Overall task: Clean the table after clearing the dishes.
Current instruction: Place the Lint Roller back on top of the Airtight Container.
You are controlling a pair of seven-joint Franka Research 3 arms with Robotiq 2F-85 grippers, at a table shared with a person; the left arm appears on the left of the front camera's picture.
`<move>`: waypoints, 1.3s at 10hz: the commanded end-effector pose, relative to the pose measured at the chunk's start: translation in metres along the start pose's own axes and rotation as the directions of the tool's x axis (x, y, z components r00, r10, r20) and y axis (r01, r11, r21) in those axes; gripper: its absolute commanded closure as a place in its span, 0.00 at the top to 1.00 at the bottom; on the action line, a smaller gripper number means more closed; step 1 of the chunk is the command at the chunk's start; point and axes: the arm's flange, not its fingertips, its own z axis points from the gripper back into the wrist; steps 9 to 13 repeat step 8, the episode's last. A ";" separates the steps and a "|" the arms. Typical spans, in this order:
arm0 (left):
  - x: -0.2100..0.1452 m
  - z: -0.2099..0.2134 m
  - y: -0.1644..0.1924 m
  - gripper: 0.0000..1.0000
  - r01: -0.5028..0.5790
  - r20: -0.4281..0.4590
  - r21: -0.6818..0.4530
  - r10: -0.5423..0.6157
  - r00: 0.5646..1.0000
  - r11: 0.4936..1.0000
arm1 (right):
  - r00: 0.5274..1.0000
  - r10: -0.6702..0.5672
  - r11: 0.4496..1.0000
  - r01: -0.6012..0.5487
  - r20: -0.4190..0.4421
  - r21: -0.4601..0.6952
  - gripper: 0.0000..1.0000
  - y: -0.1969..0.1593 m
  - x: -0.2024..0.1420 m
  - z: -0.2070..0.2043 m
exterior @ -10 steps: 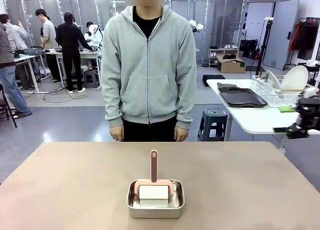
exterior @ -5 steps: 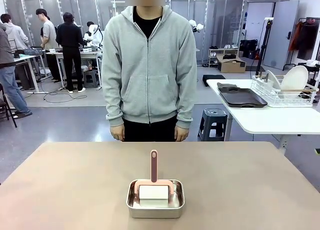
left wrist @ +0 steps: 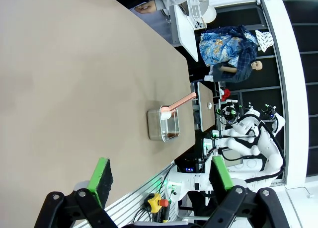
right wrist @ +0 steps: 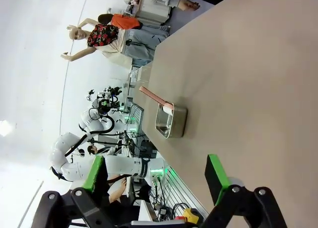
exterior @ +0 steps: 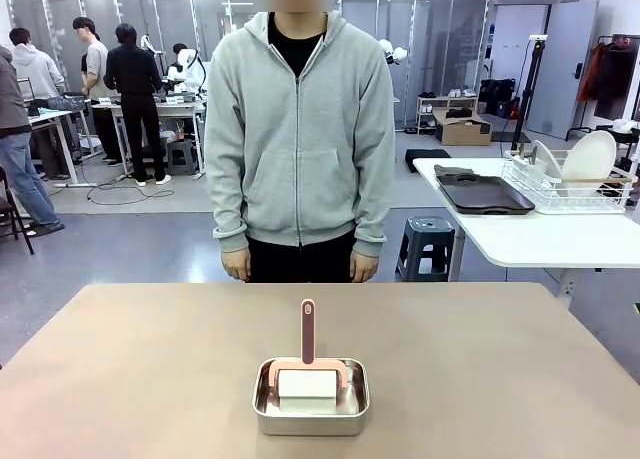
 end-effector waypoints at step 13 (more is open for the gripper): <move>0.001 0.001 -0.002 1.00 -0.014 0.008 -0.005 0.014 1.000 1.000 | 1.000 0.006 1.000 -0.006 -0.008 0.007 1.00 0.003 0.002 0.000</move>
